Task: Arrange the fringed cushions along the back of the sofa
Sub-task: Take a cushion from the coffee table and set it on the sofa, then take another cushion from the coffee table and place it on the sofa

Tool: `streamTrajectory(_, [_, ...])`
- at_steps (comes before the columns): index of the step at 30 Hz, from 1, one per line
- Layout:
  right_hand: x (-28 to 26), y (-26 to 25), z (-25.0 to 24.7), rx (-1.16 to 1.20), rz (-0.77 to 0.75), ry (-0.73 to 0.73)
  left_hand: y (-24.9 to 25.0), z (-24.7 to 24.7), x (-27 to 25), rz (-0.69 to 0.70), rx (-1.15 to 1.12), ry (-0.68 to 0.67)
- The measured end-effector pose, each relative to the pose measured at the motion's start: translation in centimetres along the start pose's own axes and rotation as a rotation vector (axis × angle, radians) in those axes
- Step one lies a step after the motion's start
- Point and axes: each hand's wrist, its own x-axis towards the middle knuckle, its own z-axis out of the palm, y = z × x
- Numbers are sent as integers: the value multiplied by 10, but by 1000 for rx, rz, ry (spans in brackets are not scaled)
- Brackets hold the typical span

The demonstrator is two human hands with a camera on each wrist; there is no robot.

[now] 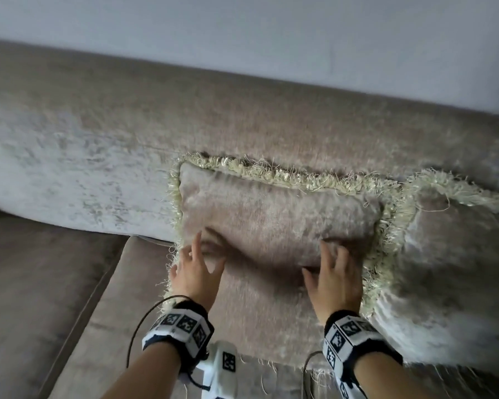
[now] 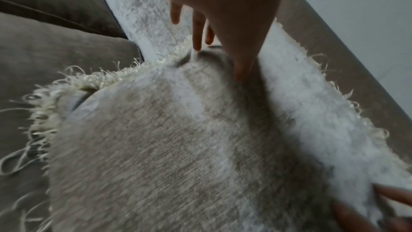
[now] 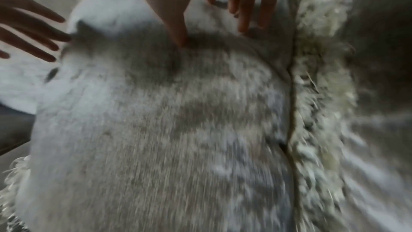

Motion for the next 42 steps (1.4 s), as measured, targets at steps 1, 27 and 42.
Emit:
streamTrajectory(1, [4, -8, -8, -1, -76, 46, -2, -7, -2, -22, -25, 36])
streamTrajectory(27, [-278, -302, -69, 213, -1496, -237, -212, -184, -365, -1021, -197, 908])
streamTrajectory(42, [-634, -313, 33, -324, -2138, -665, -328, -106, -682, -1698, -243, 1099])
